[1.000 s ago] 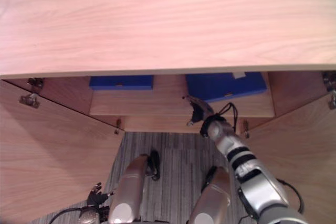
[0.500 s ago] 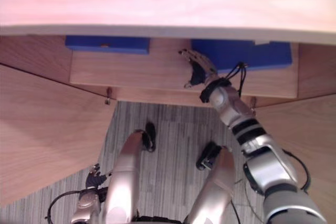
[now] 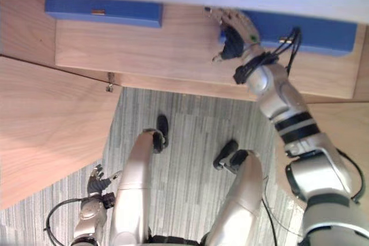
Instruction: Walk over to the cabinet, pick up the folder, carry it to the office cabinet, place the folder inside the office cabinet, then close the office cabinet door
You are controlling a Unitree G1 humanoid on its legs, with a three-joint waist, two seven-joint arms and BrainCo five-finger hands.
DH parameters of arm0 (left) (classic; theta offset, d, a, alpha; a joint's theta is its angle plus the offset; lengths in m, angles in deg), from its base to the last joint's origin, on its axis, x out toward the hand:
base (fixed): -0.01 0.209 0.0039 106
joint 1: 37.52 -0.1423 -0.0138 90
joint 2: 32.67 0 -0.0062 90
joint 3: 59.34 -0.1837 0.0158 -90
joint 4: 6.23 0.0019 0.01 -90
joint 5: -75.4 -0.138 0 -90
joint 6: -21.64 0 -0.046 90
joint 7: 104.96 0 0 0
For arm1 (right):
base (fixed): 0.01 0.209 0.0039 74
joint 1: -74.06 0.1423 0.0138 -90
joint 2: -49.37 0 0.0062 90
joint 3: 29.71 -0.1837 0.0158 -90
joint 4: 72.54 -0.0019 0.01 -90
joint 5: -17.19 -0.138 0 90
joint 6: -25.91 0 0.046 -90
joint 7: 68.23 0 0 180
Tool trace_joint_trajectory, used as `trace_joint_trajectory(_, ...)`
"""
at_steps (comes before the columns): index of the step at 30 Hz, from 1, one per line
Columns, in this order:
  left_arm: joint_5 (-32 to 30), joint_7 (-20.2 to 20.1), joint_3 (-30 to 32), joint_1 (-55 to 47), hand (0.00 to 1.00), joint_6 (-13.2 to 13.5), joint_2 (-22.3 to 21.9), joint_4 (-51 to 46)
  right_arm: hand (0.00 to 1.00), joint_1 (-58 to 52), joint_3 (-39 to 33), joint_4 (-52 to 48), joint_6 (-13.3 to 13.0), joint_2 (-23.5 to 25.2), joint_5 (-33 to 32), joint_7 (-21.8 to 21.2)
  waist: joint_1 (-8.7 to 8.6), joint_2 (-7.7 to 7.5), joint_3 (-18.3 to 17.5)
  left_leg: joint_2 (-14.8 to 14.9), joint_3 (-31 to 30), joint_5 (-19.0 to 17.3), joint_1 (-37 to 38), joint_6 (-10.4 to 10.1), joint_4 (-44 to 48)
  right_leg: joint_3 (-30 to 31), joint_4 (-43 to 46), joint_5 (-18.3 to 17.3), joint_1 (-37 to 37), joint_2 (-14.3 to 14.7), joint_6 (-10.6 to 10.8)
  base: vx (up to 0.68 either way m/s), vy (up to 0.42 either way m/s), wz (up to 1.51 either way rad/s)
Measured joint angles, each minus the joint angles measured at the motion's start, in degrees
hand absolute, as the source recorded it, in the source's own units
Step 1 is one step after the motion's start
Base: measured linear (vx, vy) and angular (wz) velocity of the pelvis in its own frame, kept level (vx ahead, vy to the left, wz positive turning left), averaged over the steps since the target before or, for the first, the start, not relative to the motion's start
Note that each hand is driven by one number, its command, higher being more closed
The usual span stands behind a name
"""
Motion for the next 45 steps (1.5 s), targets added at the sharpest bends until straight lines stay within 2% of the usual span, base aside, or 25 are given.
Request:
trace_joint_trajectory(4, 0.0, 0.1, 0.0, -0.1, 0.00, -0.2, 0.0, -3.1, 0.00, 5.7, -1.5, 0.0, 1.9, -1.2, -0.7, 0.0, 0.17, 0.00, 0.4, 0.2, -0.3, 0.2, -2.9, 0.1, 0.8, 0.0, 0.7, 0.1, -2.8, 0.1, -0.3, 0.02, -0.001, 0.00)
trace_joint_trajectory(7, 0.0, 0.1, 0.1, -0.1, 0.00, -0.2, -0.1, -5.2, 0.00, 9.3, -4.4, 0.0, 3.0, -1.1, -4.4, 1.0, 0.52, 0.02, 0.5, 0.4, -0.3, 0.2, -4.0, 0.1, 1.0, 0.2, 1.0, 0.4, -4.1, 0.1, -0.6, 0.03, -0.003, -0.02)
trace_joint_trajectory(10, 0.4, 0.6, 1.7, -0.2, 0.00, -0.2, -0.7, -7.0, 0.00, 12.5, -5.1, -1.1, 4.3, -0.1, -7.8, 2.9, 0.58, 0.02, 0.6, 0.6, -0.2, 0.2, -4.1, 0.0, 0.9, 0.3, 1.1, 0.2, -4.4, 0.4, -0.5, 0.04, -0.016, -0.04)
trace_joint_trajectory(11, 0.9, 1.0, 1.9, -0.6, 0.00, -0.1, -0.9, -8.3, 0.00, 13.0, -6.9, -4.6, 4.9, 1.4, -8.9, 4.2, 0.56, 0.02, 0.6, 0.7, -0.2, 0.3, -4.7, -0.1, 0.8, 0.3, 1.1, 0.0, -5.0, 0.5, -0.4, 0.00, 0.000, 0.00)
trace_joint_trajectory(15, 1.0, 1.4, 2.8, -0.8, 0.00, -0.4, -1.3, -9.7, 0.00, 14.4, -7.3, -10.7, 5.6, 5.1, -8.6, 6.4, 0.62, 0.02, 0.5, 0.9, -0.3, 0.5, -5.5, -0.3, 0.8, 0.5, 1.4, 0.0, -6.1, 0.7, -0.5, 0.04, -0.023, 0.00)
trace_joint_trajectory(19, 0.4, 2.5, 3.3, -1.1, 0.00, -0.7, -1.9, -11.8, 0.00, 14.2, -7.3, -18.1, 6.2, 8.1, -3.7, 8.4, 0.66, 0.03, 0.5, 0.9, -0.2, 0.3, -5.6, -0.7, 0.8, 0.6, 1.4, 0.0, -6.2, 0.7, -0.5, 0.04, -0.011, -0.01)
trace_joint_trajectory(22, -0.9, 3.2, 3.4, -1.2, 0.00, -0.8, -2.0, -12.5, 0.00, 12.1, -6.4, -25.0, 6.1, 8.5, 2.5, 10.0, 0.71, 0.04, 0.5, 0.9, -0.1, 0.4, -5.4, -0.9, 0.4, 0.6, 1.1, 0.0, -6.2, 0.8, -0.5, 0.04, -0.014, 0.00)
trace_joint_trajectory(27, -3.2, 3.7, 3.4, -1.4, 0.00, -0.9, -2.0, -12.8, 0.00, 2.0, -2.0, -29.4, 4.1, 8.7, 11.9, 11.2, 0.68, 0.02, 0.6, 1.1, 0.4, 1.3, -2.7, -1.0, -1.9, 0.7, -0.6, 0.7, -4.3, 1.4, -1.6, 0.05, -0.034, -0.04)
trace_joint_trajectory(29, -4.3, 3.7, 3.2, -1.4, 0.00, -0.8, -2.0, -12.7, 0.00, -6.9, 3.3, -29.2, 2.3, 8.7, 14.8, 10.6, 0.62, -0.03, 0.6, 1.5, 1.0, 2.1, 1.5, -1.4, -5.6, -0.5, -3.9, 1.4, -0.2, 2.1, -2.7, 0.06, -0.046, -0.09)
trace_joint_trajectory(32, -4.6, 3.7, 3.2, -1.4, 0.00, -0.9, -2.1, -11.5, 0.00, -15.0, 6.4, -26.8, -0.8, 10.1, 16.2, 8.8, 0.52, -0.28, 0.6, 1.8, 1.7, 4.4, 7.9, -1.7, -12.3, -2.4, -9.5, 3.1, 5.7, 3.2, -3.8, 0.08, -0.031, -0.08)
trace_joint_trajectory(35, -4.6, 4.3, 3.3, -1.5, 0.00, -0.9, -2.3, -9.9, 0.00, -27.8, 3.4, -19.0, -1.9, 18.3, 14.9, 6.2, 0.39, -1.03, 0.2, 1.4, 2.3, 8.7, 20.9, -2.8, -24.7, -5.8, -18.3, 4.8, 17.8, 4.7, -4.4, 0.12, -0.060, 0.04)
trace_joint_trajectory(38, -4.6, 6.3, 3.8, -3.6, 0.00, -0.9, -2.4, -9.9, 0.00, -40.9, 0.1, -14.2, -1.9, 28.5, 9.0, 6.1, -0.65, -2.68, -0.7, 2.4, 3.7, 11.1, 32.2, -3.7, -33.5, -6.9, -25.1, 6.0, 27.2, 7.6, -4.6, 0.11, -0.080, -0.22)
trace_joint_trajectory(40, -4.7, 7.3, 4.1, -5.9, 0.00, -0.9, -2.3, -9.8, 0.00, -48.8, 0.0, -11.1, -2.1, 32.0, 5.4, 5.2, -1.42, -3.57, -1.8, 4.0, 5.2, 10.6, 38.0, -4.1, -35.2, -6.4, -28.5, 6.5, 32.6, 10.3, -4.6, 0.17, -0.066, -0.62)
trace_joint_trajectory(42, -5.4, 8.7, 4.2, -7.7, 0.00, -0.9, -2.3, -9.2, 0.00, -57.2, -1.3, -5.2, -2.8, 34.0, -0.3, 3.4, -1.87, -4.08, -4.6, 6.0, 5.7, 8.6, 43.0, -4.3, -34.9, -4.9, -32.1, 7.1, 37.5, 13.9, -4.6, 0.17, -0.038, -0.75)
trace_joint_trajectory(45, -7.7, 10.1, 4.6, -8.4, 0.00, -0.8, -2.4, -5.0, 0.00, -64.2, -7.5, 6.0, -3.1, 35.9, -9.0, 1.4, -2.19, -4.76, -9.2, 6.5, 3.3, 6.6, 47.6, -4.3, -33.3, -1.4, -35.0, 7.6, 41.3, 16.5, -4.5, 0.10, 0.011, -0.85)
